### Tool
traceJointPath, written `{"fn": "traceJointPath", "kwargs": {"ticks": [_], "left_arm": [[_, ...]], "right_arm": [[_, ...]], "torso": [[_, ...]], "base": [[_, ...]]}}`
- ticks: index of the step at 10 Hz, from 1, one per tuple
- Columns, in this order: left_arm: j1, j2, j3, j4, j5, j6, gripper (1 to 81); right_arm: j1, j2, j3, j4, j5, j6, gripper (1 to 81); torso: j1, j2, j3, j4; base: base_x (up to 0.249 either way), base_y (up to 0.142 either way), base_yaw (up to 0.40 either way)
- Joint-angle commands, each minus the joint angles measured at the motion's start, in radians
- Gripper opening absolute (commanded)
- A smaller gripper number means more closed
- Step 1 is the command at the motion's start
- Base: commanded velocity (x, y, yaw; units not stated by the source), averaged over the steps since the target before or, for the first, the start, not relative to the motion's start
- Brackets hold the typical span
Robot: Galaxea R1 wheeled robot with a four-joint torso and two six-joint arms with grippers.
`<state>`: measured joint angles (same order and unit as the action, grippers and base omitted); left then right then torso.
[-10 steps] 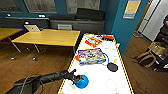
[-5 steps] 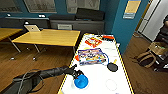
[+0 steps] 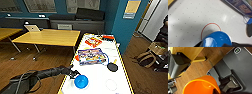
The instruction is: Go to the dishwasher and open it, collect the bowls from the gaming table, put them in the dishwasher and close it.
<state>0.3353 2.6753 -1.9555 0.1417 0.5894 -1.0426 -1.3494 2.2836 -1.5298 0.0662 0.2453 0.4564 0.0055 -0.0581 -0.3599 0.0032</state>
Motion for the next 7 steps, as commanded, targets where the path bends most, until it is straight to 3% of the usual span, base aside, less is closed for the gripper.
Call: {"fn": "traceJointPath", "kwargs": {"ticks": [1, 4, 7], "left_arm": [[-0.154, -0.070, 0.084, -0.005, 0.018, 0.016, 81.1], [-0.126, -0.096, 0.095, -0.004, 0.018, 0.024, 81.1], [-0.095, -0.070, 0.076, -0.004, 0.017, 0.019, 81.1]], "right_arm": [[0.041, -0.037, 0.034, -0.026, -0.051, -0.004, 1.0], [0.037, -0.034, 0.031, -0.026, -0.051, -0.004, 1.0], [0.041, -0.028, 0.033, -0.028, -0.051, -0.005, 1.0]], "torso": [[0.000, 0.000, 0.000, 0.000], [0.000, 0.000, 0.000, 0.000], [0.000, 0.000, 0.000, 0.000]], "base": [[0.000, 0.000, 0.000], [0.000, 0.000, 0.000], [0.000, 0.000, 0.000]]}}
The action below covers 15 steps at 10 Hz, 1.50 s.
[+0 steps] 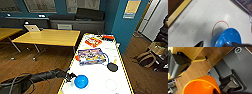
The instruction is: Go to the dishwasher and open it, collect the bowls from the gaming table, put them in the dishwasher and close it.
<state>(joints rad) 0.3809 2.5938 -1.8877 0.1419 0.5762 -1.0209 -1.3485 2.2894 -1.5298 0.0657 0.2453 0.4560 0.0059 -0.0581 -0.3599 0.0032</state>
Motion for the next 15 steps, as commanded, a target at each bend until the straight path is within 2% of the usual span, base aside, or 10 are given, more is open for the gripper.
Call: {"fn": "traceJointPath", "kwargs": {"ticks": [1, 7, 10, 11, 12, 13, 15], "left_arm": [[-0.141, 0.028, -0.001, -0.004, 0.030, -0.002, 81.1], [-0.098, 0.144, -0.056, -0.001, 0.028, 0.007, 81.1], [-0.044, 0.172, -0.079, 0.045, 0.028, 0.015, 81.1], [-0.032, 0.171, -0.071, 0.080, 0.028, 0.021, 1.0], [-0.030, 0.157, -0.041, 0.108, 0.030, 0.027, 1.0], [-0.047, 0.114, 0.045, 0.116, 0.027, 0.030, 1.0], [-0.134, 0.021, 0.229, 0.116, 0.031, 0.030, 1.0]], "right_arm": [[0.042, -0.034, 0.034, -0.038, -0.051, -0.003, 1.0], [0.034, -0.032, 0.025, -0.041, -0.051, -0.003, 1.0], [0.036, -0.023, 0.011, -0.041, -0.051, -0.003, 1.0], [0.041, -0.017, 0.005, -0.040, -0.052, -0.002, 1.0], [0.042, -0.014, -0.001, -0.040, -0.052, -0.002, 1.0], [0.042, -0.012, -0.004, -0.040, -0.054, -0.002, 1.0], [0.041, -0.015, 0.001, -0.041, -0.055, -0.002, 1.0]], "torso": [[0.000, 0.000, 0.000, 0.000], [0.000, 0.000, 0.000, 0.000], [0.000, 0.000, 0.000, 0.000], [0.000, 0.000, 0.000, 0.000], [0.000, 0.000, 0.000, 0.000], [0.000, 0.000, 0.000, 0.000], [0.000, 0.000, 0.000, 0.000]], "base": [[0.000, 0.000, 0.000], [0.000, 0.000, 0.000], [0.000, 0.000, 0.000], [0.000, 0.000, 0.000], [0.000, 0.000, 0.000], [0.000, 0.000, 0.000], [0.000, 0.000, 0.000]]}}
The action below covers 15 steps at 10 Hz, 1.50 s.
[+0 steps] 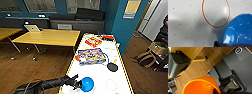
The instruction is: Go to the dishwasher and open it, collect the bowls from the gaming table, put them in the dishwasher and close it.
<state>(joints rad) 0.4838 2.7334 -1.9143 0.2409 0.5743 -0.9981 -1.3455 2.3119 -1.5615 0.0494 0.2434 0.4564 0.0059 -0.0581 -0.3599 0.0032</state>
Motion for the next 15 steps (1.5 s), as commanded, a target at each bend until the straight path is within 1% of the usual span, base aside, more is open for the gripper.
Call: {"fn": "traceJointPath", "kwargs": {"ticks": [1, 2, 3, 4, 5, 6, 7, 9, 10, 11, 12, 13, 14, 15], "left_arm": [[-0.280, -0.162, 0.337, 0.017, 0.035, 0.007, 1.0], [-0.307, -0.203, 0.415, 0.017, 0.035, 0.007, 1.0], [-0.311, -0.245, 0.483, 0.027, 0.033, 0.015, 1.0], [-0.305, -0.291, 0.559, 0.067, 0.030, 0.030, 1.0], [-0.285, -0.363, 0.662, 0.116, 0.009, 0.065, 1.0], [-0.252, -0.456, 0.746, 0.159, -0.096, 0.113, 1.0], [-0.222, -0.538, 0.797, 0.181, -0.192, 0.163, 1.0], [-0.129, -0.642, 0.866, 0.184, -0.215, 0.309, 1.0], [-0.060, -0.688, 0.879, 0.186, -0.252, 0.393, 1.0], [0.018, -0.729, 0.864, 0.186, -0.290, 0.467, 1.0], [0.089, -0.762, 0.842, 0.186, -0.333, 0.496, 1.0], [0.167, -0.788, 0.827, 0.187, -0.359, 0.530, 1.0], [0.235, -0.797, 0.814, 0.187, -0.367, 0.552, 1.0], [0.302, -0.791, 0.785, 0.192, -0.379, 0.556, 1.0]], "right_arm": [[0.038, -0.036, 0.032, -0.025, -0.053, -0.004, 1.0], [0.036, -0.036, 0.034, -0.026, -0.052, -0.004, 1.0], [0.032, -0.036, 0.035, -0.028, -0.052, -0.004, 1.0], [0.028, -0.036, 0.032, -0.028, -0.050, -0.004, 1.0], [0.024, -0.038, 0.031, -0.028, -0.050, -0.004, 1.0], [0.021, -0.038, 0.031, -0.028, -0.050, -0.004, 1.0], [0.021, -0.038, 0.031, -0.028, -0.050, -0.005, 1.0], [0.019, -0.041, 0.031, -0.031, -0.049, -0.005, 1.0], [0.013, -0.047, 0.029, -0.042, -0.047, -0.005, 1.0], [0.006, -0.053, 0.025, -0.055, -0.042, -0.004, 1.0], [0.002, -0.058, 0.018, -0.059, -0.041, -0.004, 1.0], [-0.005, -0.059, 0.006, -0.063, -0.039, -0.004, 1.0], [-0.013, -0.056, -0.003, -0.071, -0.039, -0.004, 1.0], [-0.021, -0.049, -0.012, -0.088, -0.039, -0.005, 1.0]], "torso": [[0.000, 0.000, 0.000, 0.000], [0.000, 0.000, 0.000, 0.000], [0.000, 0.000, 0.000, 0.000], [0.000, 0.000, 0.000, 0.000], [0.000, 0.000, 0.000, 0.000], [0.000, 0.000, 0.000, 0.000], [0.000, 0.000, 0.000, 0.000], [0.000, 0.000, 0.000, 0.000], [0.000, 0.000, 0.000, 0.000], [0.000, 0.000, 0.000, 0.000], [0.000, 0.000, 0.000, 0.000], [0.000, 0.000, 0.000, 0.000], [0.000, 0.000, 0.000, 0.000], [0.000, 0.000, 0.000, 0.000]], "base": [[0.000, 0.000, 0.000], [0.000, 0.000, 0.000], [0.000, 0.000, 0.000], [0.000, 0.000, 0.000], [0.000, 0.000, 0.000], [0.000, 0.000, 0.000], [0.000, 0.000, 0.000], [0.000, 0.000, 0.000], [0.000, 0.000, 0.000], [0.000, 0.000, 0.000], [0.000, 0.000, 0.000], [0.000, 0.000, 0.000], [0.000, 0.000, 0.000], [0.000, 0.000, 0.000]]}}
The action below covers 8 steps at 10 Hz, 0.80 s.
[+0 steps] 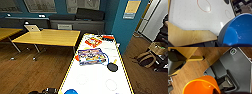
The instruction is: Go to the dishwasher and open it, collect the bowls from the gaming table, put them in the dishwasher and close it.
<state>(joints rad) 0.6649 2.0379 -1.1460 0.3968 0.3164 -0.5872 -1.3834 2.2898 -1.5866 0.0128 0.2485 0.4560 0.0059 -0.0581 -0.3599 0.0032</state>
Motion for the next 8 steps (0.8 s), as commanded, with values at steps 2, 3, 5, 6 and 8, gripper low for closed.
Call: {"fn": "traceJointPath", "kwargs": {"ticks": [2, 3, 5, 6, 8], "left_arm": [[0.230, -0.059, -0.040, 0.077, -0.172, 0.145, 1.0], [0.262, -0.039, -0.057, 0.094, -0.174, 0.145, 1.0], [0.310, -0.010, -0.095, 0.106, -0.189, 0.145, 1.0], [0.330, -0.001, -0.112, 0.115, -0.197, 0.145, 1.0], [0.364, 0.026, -0.159, 0.128, -0.212, 0.144, 1.0]], "right_arm": [[-0.001, -0.001, -0.016, -0.071, -0.044, -0.003, 1.0], [-0.010, 0.012, -0.031, -0.077, -0.044, -0.004, 1.0], [-0.026, 0.032, -0.058, -0.086, -0.043, -0.005, 1.0], [-0.033, 0.045, -0.073, -0.089, -0.041, -0.004, 1.0], [-0.038, 0.079, -0.111, -0.094, -0.043, -0.005, 1.0]], "torso": [[0.000, 0.000, 0.000, 0.000], [0.000, 0.000, 0.000, 0.000], [0.000, 0.000, 0.000, 0.000], [0.000, 0.000, 0.000, 0.000], [0.000, 0.000, 0.000, 0.000]], "base": [[0.000, 0.000, 0.000], [0.000, 0.000, 0.000], [-0.033, 0.000, 0.000], [-0.075, 0.000, 0.000], [-0.086, 0.000, 0.000]]}}
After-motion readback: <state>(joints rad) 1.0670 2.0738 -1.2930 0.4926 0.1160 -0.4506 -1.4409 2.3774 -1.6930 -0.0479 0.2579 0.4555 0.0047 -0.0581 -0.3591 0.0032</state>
